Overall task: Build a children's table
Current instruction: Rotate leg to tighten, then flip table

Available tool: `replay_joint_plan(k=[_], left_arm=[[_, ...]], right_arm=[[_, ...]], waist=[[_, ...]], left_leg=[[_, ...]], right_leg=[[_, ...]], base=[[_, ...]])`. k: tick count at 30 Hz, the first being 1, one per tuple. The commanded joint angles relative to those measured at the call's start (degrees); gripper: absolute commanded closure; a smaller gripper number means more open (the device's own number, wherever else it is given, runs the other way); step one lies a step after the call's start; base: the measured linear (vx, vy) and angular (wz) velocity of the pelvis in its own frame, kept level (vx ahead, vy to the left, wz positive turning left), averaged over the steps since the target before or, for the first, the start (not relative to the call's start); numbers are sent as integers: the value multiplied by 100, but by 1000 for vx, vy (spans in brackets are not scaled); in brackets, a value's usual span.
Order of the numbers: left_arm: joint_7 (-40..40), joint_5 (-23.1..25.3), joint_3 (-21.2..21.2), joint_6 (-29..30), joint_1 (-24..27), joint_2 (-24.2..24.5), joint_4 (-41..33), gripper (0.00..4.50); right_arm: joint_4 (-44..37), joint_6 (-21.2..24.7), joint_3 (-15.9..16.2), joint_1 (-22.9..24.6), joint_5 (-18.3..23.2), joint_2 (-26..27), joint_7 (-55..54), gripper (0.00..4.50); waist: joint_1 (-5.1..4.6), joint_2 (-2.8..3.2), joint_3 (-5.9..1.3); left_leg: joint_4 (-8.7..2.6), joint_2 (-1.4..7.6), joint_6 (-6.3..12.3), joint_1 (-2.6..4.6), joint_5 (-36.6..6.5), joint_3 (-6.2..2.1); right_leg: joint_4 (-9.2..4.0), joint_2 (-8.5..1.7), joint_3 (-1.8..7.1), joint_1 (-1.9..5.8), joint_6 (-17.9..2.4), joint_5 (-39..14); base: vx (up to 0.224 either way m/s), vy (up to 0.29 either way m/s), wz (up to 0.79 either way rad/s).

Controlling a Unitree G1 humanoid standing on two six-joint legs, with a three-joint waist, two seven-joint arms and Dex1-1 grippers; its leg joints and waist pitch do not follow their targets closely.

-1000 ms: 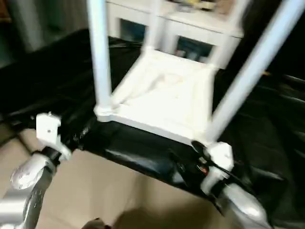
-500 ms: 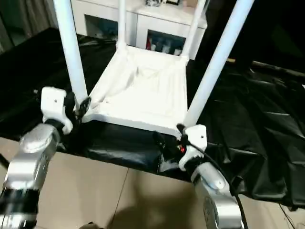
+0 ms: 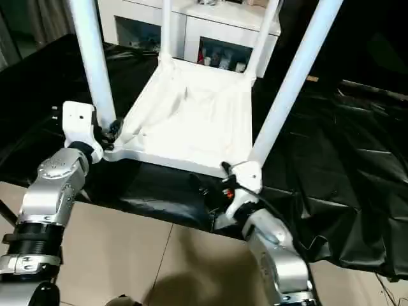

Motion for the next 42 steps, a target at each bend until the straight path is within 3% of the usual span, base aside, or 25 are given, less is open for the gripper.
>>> replay_joint_plan(k=[1,7,11,14,16,19,23,26,28,29,30,31,35,42], left_arm=[[-49,-91,-35,82,-122,-70,112,233],[247,-220,137,268,-163,-249,53,249],[364,-830,408,367,-169,-785,-204,249],[414,-1223,535,471,-175,-1171,-355,249],[500,-1372,574,506,-179,-1402,-441,249],[554,-1347,464,520,-156,-1594,-514,249],[545,-1286,400,586,-109,-1740,-612,249],[537,-1282,411,641,-95,-1771,-660,249],[573,-1330,440,745,-61,-1823,-763,249],[573,-1330,440,745,-61,-1823,-763,249],[598,-1391,436,796,-24,-1840,-833,249],[601,-1397,435,806,-17,-1843,-846,249],[597,-1415,427,893,38,-1869,-945,249],[511,-1502,378,1115,124,-1874,-1154,249]], right_arm=[[71,-110,-48,-95,26,-26,58,0],[233,-180,-91,-214,34,-17,71,0],[393,-219,-186,-271,85,82,-22,0],[442,-158,-200,-293,250,120,143,0],[414,-71,-164,-292,353,119,273,0],[414,98,-189,-323,462,183,242,0],[620,88,-340,-450,547,318,124,0],[792,49,-553,-578,700,461,-46,0],[1315,-21,-1117,-945,1032,734,-635,0],[1315,-21,-1117,-945,1032,734,-635,0],[1716,-157,-1435,-1202,1251,858,-784,0],[1789,-190,-1478,-1248,1285,874,-785,0],[2307,-391,-1725,-1606,1448,974,-807,0],[3385,-688,-2150,-2396,1560,932,-947,0]], waist=[[14,111,-298],[46,110,-308],[67,86,-298],[105,76,-308],[140,75,-325],[213,78,-329],[205,92,-325],[175,115,-322],[150,105,-331],[141,115,-331],[154,116,-332],[129,130,-324],[156,122,-337],[64,123,-310]], left_leg=[[-494,394,-59,236,-889,-186],[-496,398,-117,232,-859,-186],[-495,395,-66,215,-871,-180],[-468,402,55,214,-782,-162],[-424,396,174,194,-487,-155],[-396,386,328,189,-276,-141],[-425,400,235,182,-462,-153],[-459,406,132,188,-608,-166],[-461,399,75,185,-613,-161],[-468,399,61,187,-621,-162],[-456,393,33,201,-636,-148],[-466,395,29,173,-644,-148],[-425,376,114,173,-363,-129],[-447,381,87,161,-499,-114]], right_leg=[[-334,-464,203,50,-1068,1139],[-322,-471,204,55,-1028,1260],[-337,-488,206,64,-1098,1198],[-333,-496,212,72,-1132,1235],[-299,-484,206,73,-1140,1568],[-282,-469,203,58,-1155,1837],[-302,-471,193,55,-1139,1572],[-318,-471,197,41,-1040,1396],[-306,-475,197,43,-1072,1374],[-298,-479,197,34,-1083,1353],[-314,-464,195,24,-1061,1302],[-300,-480,206,21,-1073,1333],[-269,-455,191,30,-979,1751],[-285,-465,187,27,-1034,1441]], base=[[0,0,0],[0,0,0],[0,0,0],[0,0,0],[0,0,0],[0,0,0],[0,0,0],[0,0,0],[0,0,0],[0,0,0],[0,0,0],[0,0,0],[0,0,0],[0,0,0]])
